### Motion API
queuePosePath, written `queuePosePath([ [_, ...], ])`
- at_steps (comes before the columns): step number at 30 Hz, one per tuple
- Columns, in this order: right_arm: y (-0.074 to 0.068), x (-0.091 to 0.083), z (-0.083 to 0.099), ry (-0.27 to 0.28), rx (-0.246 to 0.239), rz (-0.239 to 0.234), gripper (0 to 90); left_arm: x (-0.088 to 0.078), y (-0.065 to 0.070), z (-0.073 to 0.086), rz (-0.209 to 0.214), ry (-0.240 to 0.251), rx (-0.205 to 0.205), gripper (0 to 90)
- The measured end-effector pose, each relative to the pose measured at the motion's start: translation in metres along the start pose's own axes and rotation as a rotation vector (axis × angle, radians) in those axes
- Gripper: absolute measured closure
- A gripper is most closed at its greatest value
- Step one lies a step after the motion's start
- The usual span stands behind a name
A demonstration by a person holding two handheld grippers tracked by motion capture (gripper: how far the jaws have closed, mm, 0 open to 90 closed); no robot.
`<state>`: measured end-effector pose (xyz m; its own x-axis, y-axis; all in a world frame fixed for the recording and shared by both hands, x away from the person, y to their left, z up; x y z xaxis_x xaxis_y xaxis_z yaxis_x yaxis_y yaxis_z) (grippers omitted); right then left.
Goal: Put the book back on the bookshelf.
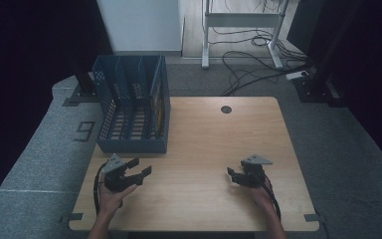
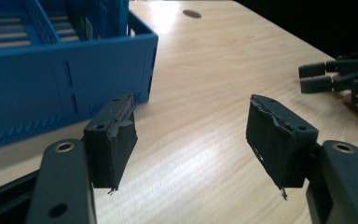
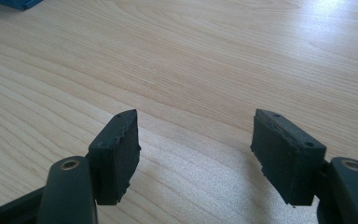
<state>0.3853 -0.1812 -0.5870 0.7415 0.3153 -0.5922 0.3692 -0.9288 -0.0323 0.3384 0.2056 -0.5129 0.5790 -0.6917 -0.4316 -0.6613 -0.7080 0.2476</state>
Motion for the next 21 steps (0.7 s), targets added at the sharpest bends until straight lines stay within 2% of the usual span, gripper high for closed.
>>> queuePosePath([
  [6, 0.000, 0.000, 0.000, -0.002, 0.003, 0.000, 31.0, -0.004, 0.000, 0.016, 0.009, -0.013, -0.016, 32.9],
  [9, 0.000, 0.000, 0.000, -0.006, 0.003, 0.001, 31.0, -0.007, 0.002, 0.022, -0.003, -0.025, -0.010, 32.4],
  [21, -0.001, 0.001, 0.001, -0.018, -0.003, 0.007, 31.0, -0.011, -0.001, 0.028, 0.001, -0.019, -0.032, 32.5],
])
Point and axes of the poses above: each handheld gripper's, and its own axes: x roughly forward along the jaws, z roughly out of its underside, y roughly to its right, the point moved 6 cm from there along x, roughly forward along the jaws, and after that the axes turned 7 degrees about z, right-handed, at the moved point
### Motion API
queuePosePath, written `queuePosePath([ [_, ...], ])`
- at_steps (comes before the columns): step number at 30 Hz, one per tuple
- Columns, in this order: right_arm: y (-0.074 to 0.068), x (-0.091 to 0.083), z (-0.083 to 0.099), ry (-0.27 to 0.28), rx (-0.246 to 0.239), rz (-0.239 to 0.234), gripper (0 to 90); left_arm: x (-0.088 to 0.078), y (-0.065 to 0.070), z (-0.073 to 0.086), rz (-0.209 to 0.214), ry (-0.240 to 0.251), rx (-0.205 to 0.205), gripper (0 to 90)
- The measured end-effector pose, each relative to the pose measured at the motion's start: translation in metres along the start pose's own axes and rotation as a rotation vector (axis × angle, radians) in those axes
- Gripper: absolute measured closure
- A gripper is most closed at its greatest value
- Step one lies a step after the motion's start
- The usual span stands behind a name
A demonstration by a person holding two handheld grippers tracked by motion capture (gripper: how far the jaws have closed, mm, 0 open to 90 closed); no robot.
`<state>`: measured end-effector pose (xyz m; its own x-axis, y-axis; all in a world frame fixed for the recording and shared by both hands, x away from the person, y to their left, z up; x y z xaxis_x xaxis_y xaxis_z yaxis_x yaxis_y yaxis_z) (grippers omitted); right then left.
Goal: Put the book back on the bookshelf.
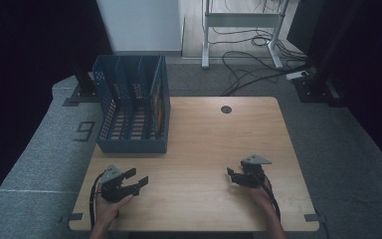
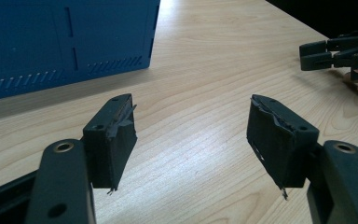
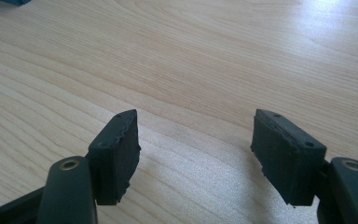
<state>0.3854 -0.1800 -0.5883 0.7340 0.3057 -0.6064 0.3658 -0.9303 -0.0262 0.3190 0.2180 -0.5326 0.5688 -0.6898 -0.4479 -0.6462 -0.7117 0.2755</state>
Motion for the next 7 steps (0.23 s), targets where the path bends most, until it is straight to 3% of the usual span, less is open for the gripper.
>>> queuePosePath([
  [7, 0.0003, 0.0004, 0.0001, -0.005, 0.001, 0.004, 31.0, -0.0007, -0.0009, 0.0005, 0.003, 0.005, -0.004, 32.6],
])
Point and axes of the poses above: each handheld gripper's, and its own axes: x roughly forward along the jaws, z roughly out of its underside, y roughly to its right, the point moved 6 cm from there along x, roughly forward along the jaws, and after that the axes turned 7 degrees about z, right-handed, at the moved point
